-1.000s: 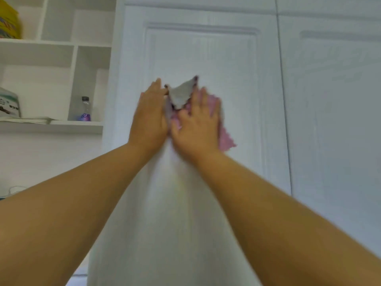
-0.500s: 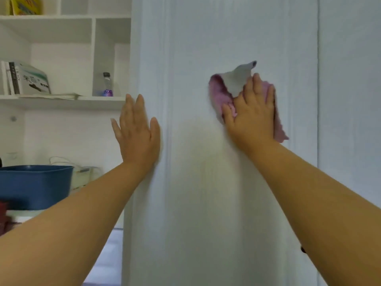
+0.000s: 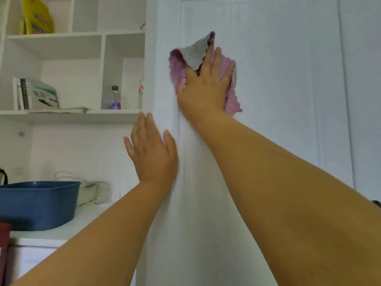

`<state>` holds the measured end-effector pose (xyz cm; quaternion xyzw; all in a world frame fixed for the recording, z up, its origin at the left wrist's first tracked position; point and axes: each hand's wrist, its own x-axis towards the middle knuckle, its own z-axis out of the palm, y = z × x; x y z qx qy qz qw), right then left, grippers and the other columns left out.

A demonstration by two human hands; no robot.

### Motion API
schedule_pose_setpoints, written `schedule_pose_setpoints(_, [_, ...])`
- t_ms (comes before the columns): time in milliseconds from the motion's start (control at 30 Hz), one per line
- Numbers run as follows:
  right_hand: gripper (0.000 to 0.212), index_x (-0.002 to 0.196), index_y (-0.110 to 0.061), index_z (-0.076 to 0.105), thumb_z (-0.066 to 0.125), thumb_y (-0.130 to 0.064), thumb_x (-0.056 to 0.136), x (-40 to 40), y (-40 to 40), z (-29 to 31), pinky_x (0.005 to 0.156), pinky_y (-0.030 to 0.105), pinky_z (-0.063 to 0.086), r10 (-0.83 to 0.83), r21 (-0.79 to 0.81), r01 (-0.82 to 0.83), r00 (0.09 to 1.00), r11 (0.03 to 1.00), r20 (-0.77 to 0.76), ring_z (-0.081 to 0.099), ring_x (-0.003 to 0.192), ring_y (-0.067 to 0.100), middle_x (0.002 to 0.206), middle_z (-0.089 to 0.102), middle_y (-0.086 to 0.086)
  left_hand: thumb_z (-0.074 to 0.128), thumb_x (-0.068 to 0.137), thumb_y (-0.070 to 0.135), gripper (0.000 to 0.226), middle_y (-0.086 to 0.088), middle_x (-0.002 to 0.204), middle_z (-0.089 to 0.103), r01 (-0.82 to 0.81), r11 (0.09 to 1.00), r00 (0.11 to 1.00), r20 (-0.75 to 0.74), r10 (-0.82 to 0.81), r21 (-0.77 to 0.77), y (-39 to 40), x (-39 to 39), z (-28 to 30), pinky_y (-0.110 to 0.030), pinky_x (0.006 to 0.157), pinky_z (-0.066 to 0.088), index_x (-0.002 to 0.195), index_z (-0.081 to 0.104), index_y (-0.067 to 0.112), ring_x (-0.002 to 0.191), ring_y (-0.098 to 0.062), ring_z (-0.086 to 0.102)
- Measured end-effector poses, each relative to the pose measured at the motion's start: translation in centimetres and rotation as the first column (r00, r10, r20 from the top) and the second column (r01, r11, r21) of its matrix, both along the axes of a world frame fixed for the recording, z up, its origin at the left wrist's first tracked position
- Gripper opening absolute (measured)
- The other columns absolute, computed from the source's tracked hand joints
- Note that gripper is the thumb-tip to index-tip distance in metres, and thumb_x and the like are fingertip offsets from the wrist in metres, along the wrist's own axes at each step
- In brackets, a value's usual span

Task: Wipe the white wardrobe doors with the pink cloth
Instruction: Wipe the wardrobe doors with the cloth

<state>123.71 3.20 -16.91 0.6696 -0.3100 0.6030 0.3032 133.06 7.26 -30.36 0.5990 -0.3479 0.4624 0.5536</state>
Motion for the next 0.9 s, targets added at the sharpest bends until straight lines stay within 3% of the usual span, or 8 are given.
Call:
schedule_pose_setpoints(167, [0.067, 0.16, -0.004, 0.008, 0.03, -0.028, 0.101, 0.3, 0.2, -3.4, 0.124, 0.052, -0.009, 0.042, -0.122, -0.061, 0.988, 0.991, -0.151, -0.002, 0.155, 0.035, 0.167, 0.003, 0.017, 0.02, 0.101, 0.029, 0.059, -0.01, 0.164, 0.021, 0.075, 0.996, 0.997, 0.031, -0.073, -0.053, 0.0, 0.5, 0.5, -0.048, 0.124, 0.009, 0.155, 0.025, 0.008, 0.151, -0.025, 0.019])
schedule_pose_setpoints(267, [0.069, 0.158, -0.001, 0.014, 0.03, -0.028, 0.098, -0.3, -0.2, -9.6, 0.125, 0.05, -0.004, 0.103, -0.147, -0.134, 0.973, 0.98, -0.205, 0.004, 0.154, 0.036, 0.167, 0.01, 0.018, 0.025, 0.102, 0.02, 0.054, -0.014, 0.163, 0.023, 0.18, 0.971, 0.984, 0.029, -0.178, -0.156, 0.5, 0.6, 0.2, -0.023, 0.122, 0.004, 0.153, 0.029, 0.003, 0.15, -0.027, 0.022])
schedule_pose_setpoints(333, [0.067, 0.157, -0.001, 0.02, 0.033, -0.029, 0.098, -0.6, -0.4, -13.9, 0.125, 0.048, -0.007, 0.156, -0.148, -0.189, 0.965, 0.971, -0.211, 0.009, 0.154, 0.036, 0.165, 0.017, 0.018, 0.027, 0.101, 0.017, 0.053, -0.015, 0.161, 0.027, 0.219, 0.948, 0.973, -0.025, -0.23, -0.231, 1.2, 0.3, 0.0, -0.005, 0.112, 0.0, 0.152, 0.031, 0.003, 0.148, -0.028, 0.024])
schedule_pose_setpoints(367, [0.066, 0.156, 0.0, 0.025, 0.038, -0.028, 0.098, -0.7, -0.4, -15.7, 0.125, 0.048, -0.006, 0.198, -0.15, -0.232, 0.957, 0.961, -0.214, 0.012, 0.154, 0.036, 0.164, 0.021, 0.018, 0.027, 0.1, 0.018, 0.052, -0.014, 0.16, 0.028, 0.227, 0.942, 0.968, -0.045, -0.245, -0.248, 1.5, 0.3, 0.3, -0.006, 0.111, 0.002, 0.151, 0.034, 0.005, 0.147, -0.028, 0.024])
schedule_pose_setpoints(533, [0.063, 0.149, -0.001, 0.043, 0.059, -0.026, 0.094, -2.2, -1.2, -21.2, 0.126, 0.051, 0.005, 0.28, -0.145, -0.333, 0.912, 0.932, -0.3, 0.022, 0.152, 0.033, 0.159, 0.034, 0.018, 0.026, 0.098, 0.025, 0.052, -0.01, 0.161, 0.028, 0.202, 0.974, 0.971, -0.108, -0.213, -0.102, 1.9, -2.4, 0.1, -0.043, 0.12, 0.02, 0.146, 0.041, 0.009, 0.146, -0.029, 0.025])
schedule_pose_setpoints(700, [0.059, 0.148, -0.006, 0.047, 0.059, -0.029, 0.095, -4.5, -2.9, -20.3, 0.124, 0.055, 0.011, 0.3, -0.202, -0.369, 0.904, 0.907, -0.304, 0.025, 0.151, 0.034, 0.158, 0.036, 0.016, 0.027, 0.098, 0.031, 0.062, -0.014, 0.162, 0.024, 0.197, 0.98, 0.972, -0.125, -0.197, -0.013, 1.1, -3.7, -0.2, -0.049, 0.123, 0.015, 0.155, 0.023, 0.006, 0.148, -0.031, 0.022])
schedule_pose_setpoints(833, [0.054, 0.139, -0.006, 0.056, 0.053, -0.029, 0.091, -11.9, -7.2, -18.7, 0.121, 0.061, 0.014, 0.15, -0.159, -0.164, 0.984, 0.974, -0.096, 0.027, 0.149, 0.038, 0.156, 0.039, 0.021, 0.018, 0.095, 0.034, 0.071, -0.011, 0.167, 0.006, 0.188, 0.98, 0.981, -0.068, -0.183, 0.061, 0.9, -3.3, -0.9, -0.042, 0.125, -0.003, 0.158, 0.005, 0.004, 0.153, -0.021, 0.007])
schedule_pose_setpoints(900, [0.055, 0.143, -0.008, 0.052, 0.048, -0.03, 0.094, -14.4, -8.4, -18.4, 0.121, 0.061, 0.013, 0.065, -0.119, -0.068, 0.997, 0.991, -0.03, 0.024, 0.15, 0.038, 0.156, 0.038, 0.022, 0.016, 0.096, 0.034, 0.071, -0.009, 0.167, 0.002, 0.198, 0.978, 0.98, -0.05, -0.195, 0.072, 0.7, -3.0, -1.0, -0.04, 0.125, -0.006, 0.158, 0.002, 0.004, 0.154, -0.017, 0.003])
